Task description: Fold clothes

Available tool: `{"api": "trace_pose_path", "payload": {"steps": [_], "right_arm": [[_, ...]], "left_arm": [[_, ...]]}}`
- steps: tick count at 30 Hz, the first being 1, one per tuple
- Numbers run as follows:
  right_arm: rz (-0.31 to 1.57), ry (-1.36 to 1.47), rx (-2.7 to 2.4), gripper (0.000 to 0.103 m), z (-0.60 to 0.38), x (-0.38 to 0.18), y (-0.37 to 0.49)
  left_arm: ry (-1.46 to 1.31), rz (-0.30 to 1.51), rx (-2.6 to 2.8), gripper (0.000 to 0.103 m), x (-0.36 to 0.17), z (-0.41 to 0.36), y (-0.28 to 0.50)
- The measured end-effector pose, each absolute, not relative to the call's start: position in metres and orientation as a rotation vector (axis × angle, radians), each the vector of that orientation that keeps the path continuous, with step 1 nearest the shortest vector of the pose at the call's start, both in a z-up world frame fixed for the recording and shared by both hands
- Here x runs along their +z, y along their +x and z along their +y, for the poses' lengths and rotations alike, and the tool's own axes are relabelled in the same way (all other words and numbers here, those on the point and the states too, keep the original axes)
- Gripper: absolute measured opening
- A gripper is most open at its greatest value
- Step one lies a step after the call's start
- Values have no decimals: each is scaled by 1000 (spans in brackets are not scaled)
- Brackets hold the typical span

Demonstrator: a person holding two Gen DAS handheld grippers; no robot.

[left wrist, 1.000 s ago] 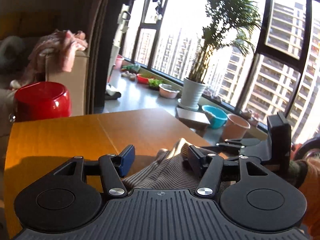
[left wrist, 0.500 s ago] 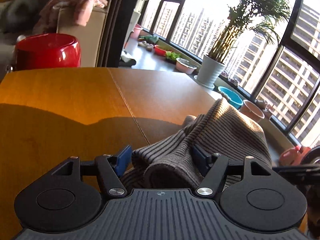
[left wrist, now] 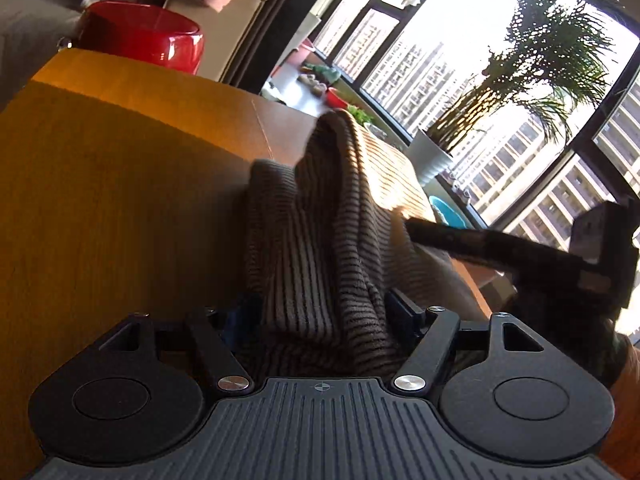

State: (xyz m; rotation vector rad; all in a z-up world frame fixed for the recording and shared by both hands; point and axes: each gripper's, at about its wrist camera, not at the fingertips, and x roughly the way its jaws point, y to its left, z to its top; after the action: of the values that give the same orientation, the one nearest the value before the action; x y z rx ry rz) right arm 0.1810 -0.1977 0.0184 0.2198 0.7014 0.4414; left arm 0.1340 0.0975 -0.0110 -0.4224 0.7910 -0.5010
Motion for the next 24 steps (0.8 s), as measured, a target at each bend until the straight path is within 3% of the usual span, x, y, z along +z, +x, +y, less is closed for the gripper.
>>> {"api": "trace_pose_path", "payload": {"steps": [6, 10, 16, 21, 24], "right_arm": [[598, -32, 442, 74, -160, 29, 193], [568, -48, 436, 76, -170, 44, 176], [619, 178, 433, 83, -222, 35, 139], [745, 411, 516, 83, -238, 3, 142], [769, 493, 596, 78, -232, -1, 145]], "left_arm": [[-472, 786, -475, 84, -12, 88, 127], [-498, 776, -459, 85, -14, 88, 128], [-492, 764, -455, 85, -15, 86, 127], [-480, 762, -459, 84, -15, 85, 126], [-485, 764, -458, 81, -16, 86, 126]]}}
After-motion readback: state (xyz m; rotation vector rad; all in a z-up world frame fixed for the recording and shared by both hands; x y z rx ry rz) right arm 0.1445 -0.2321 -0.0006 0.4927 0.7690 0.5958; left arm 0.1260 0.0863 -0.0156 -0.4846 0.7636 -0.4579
